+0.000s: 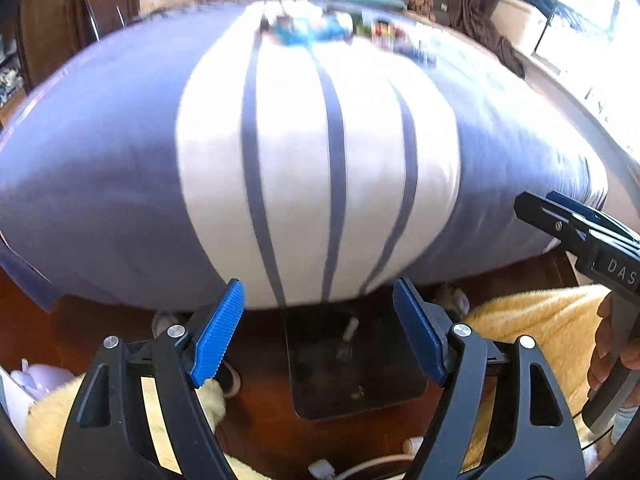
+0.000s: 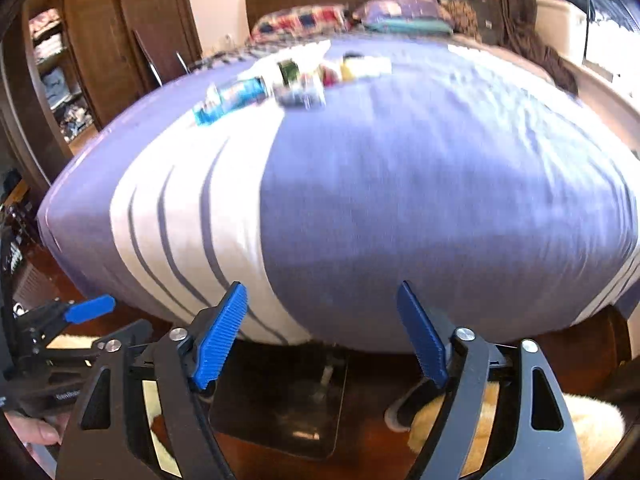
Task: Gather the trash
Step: 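Open both tools to drop the tube and box into the bin, then raise both open tools back over the items on the bed, then grasp the grey knotted cloth with the right tool while the left tool grasps the blue wipes packet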
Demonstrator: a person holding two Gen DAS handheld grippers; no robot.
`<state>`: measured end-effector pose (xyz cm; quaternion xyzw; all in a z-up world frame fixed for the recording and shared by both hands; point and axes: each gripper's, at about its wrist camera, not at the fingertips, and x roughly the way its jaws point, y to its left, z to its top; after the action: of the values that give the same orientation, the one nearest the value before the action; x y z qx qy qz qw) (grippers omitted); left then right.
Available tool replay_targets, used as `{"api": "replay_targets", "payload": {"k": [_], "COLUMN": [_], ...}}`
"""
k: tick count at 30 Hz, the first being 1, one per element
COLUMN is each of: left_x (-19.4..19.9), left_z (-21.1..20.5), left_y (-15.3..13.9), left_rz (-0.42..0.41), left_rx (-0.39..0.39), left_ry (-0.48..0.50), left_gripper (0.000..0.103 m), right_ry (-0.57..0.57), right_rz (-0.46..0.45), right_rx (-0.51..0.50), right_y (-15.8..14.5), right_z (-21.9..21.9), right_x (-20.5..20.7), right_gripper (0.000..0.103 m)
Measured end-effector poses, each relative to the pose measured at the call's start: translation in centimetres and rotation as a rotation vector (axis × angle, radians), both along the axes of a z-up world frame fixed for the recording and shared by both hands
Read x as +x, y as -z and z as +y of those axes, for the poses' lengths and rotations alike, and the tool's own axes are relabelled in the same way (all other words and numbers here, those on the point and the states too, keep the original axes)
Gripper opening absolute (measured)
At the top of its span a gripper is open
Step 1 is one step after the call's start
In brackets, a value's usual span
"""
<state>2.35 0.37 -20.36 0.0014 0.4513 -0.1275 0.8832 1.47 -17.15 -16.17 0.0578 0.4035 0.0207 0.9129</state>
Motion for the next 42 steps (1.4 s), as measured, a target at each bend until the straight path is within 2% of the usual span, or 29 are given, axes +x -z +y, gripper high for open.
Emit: {"api": "replay_targets", "payload": {"k": [1, 8, 12, 18, 29, 42], "left_x": [0.1, 1.2, 2.4, 4.7, 10.8, 17.7], "left_z": [0.2, 1.2, 1.8, 2.1, 2.4, 0.6], "left_y": [-0.7, -5.1, -7.0, -8.4, -7.1, -4.3], "left_rz": [-0.016, -0.12, -0.163, -0.202, -0.176, -0.107], "left_rx": [-0.003, -0.002, -0.006, 0.007, 0.024, 0.018], "left_ry": [-0.004, -0.036, -0.052, -0.053, -0.063, -0.008], "left_gripper": [0.075, 0.078, 0.078, 0.078, 0.078, 0.078], "right_ry": [-0.002, -0.013, -0.008, 0.014, 0.035, -0.012], "right_rz": [-0.022, -0.109, -0.141, -0.164, -0.138, -0.083], "right_rx": [-0.001, -0.014, -0.031, -0.059, -0.073, -0.063], "right_y": [-0.7, -4.9, -6.1, -7.2, -6.0, -2.7], "right_z": [0.0, -0.3, -1.1, -1.7, -2.0, 0.2], "right_x": [0.1, 1.2, 1.9, 3.6, 9.3, 16.1], "right_gripper": [0.087, 0.087, 0.087, 0.087, 0.087, 0.086]}}
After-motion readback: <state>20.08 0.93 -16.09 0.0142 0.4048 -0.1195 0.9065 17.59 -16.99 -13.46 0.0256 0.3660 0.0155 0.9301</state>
